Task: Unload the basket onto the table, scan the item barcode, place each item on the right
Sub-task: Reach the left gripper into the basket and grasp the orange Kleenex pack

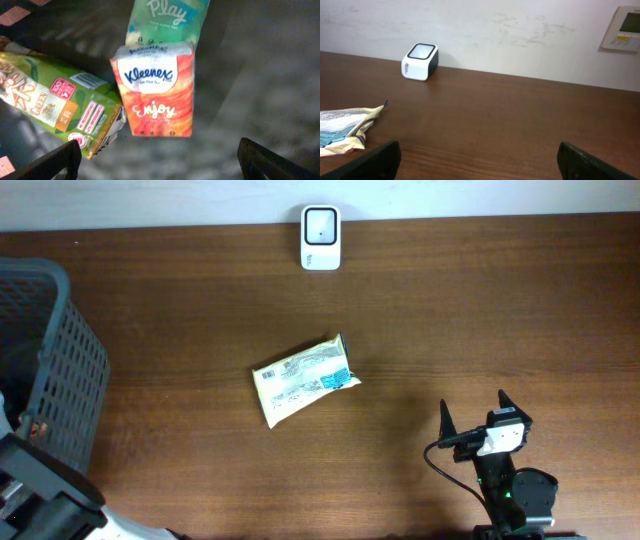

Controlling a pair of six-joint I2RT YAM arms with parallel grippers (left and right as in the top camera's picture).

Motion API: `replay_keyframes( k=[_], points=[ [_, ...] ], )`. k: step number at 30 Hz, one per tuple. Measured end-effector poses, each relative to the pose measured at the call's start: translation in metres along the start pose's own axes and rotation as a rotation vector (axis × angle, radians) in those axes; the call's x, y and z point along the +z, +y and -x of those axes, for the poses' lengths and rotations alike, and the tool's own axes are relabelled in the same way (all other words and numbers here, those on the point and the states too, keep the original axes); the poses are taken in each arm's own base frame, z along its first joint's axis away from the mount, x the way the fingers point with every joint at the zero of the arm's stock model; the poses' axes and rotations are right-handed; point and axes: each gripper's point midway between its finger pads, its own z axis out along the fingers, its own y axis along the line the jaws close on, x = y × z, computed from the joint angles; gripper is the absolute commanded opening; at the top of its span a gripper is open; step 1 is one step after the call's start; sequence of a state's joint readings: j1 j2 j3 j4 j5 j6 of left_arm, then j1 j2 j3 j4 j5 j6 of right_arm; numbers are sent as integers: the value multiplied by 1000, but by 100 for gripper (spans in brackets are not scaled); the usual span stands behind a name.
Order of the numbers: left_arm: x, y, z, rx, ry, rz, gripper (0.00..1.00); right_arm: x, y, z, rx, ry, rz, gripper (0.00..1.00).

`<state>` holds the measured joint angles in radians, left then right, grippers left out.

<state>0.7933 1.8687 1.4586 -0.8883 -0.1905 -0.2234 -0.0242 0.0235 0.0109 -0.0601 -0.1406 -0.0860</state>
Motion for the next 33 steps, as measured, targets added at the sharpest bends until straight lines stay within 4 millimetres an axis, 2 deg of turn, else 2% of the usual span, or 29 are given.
replay_keyframes(
  k=[3, 5, 6, 8, 9, 14, 15, 18, 19, 22, 25, 28, 30, 33],
  points=[
    [17, -3, -1, 3, 19, 4, 96, 0, 0, 0, 0, 0, 0, 99],
    [29, -4, -2, 8, 35, 14, 91, 0, 0, 0, 0, 0, 0, 99],
    [30, -4, -2, 10, 34, 21, 84, 0, 0, 0, 1, 0, 0, 99],
    [32, -2, 0, 15, 28, 35, 60, 0, 0, 0, 1, 0, 0, 99],
    [33, -1, 1, 19, 23, 42, 56, 0, 0, 0, 0, 0, 0, 99],
    [39, 3, 6, 19, 15, 69, 57, 0, 0, 0, 0, 0, 0, 99],
    [40, 3, 7, 21, 16, 73, 74, 0, 0, 0, 1, 0, 0, 99],
    [42, -3, 11, 24, -1, 56, 82, 0, 0, 0, 0, 0, 0, 99],
    [42, -4, 13, 25, -8, 53, 89, 0, 0, 0, 0, 0, 0, 99],
    [43, -12, 19, 16, -28, 4, 95, 0, 0, 0, 0, 0, 0, 99],
    [43, -19, 29, 55, -66, -36, 96, 0, 0, 0, 1, 0, 0, 99],
    [42, -35, 37, 184, -103, -129, 94, 0, 0, 0, 1, 0, 0, 99],
    [41, -37, 37, 212, -103, -143, 88, 0, 0, 0, 0, 0, 0, 99],
    [40, -31, 27, 210, -53, -116, 90, 0, 0, 0, 0, 0, 0, 99]
  ],
)
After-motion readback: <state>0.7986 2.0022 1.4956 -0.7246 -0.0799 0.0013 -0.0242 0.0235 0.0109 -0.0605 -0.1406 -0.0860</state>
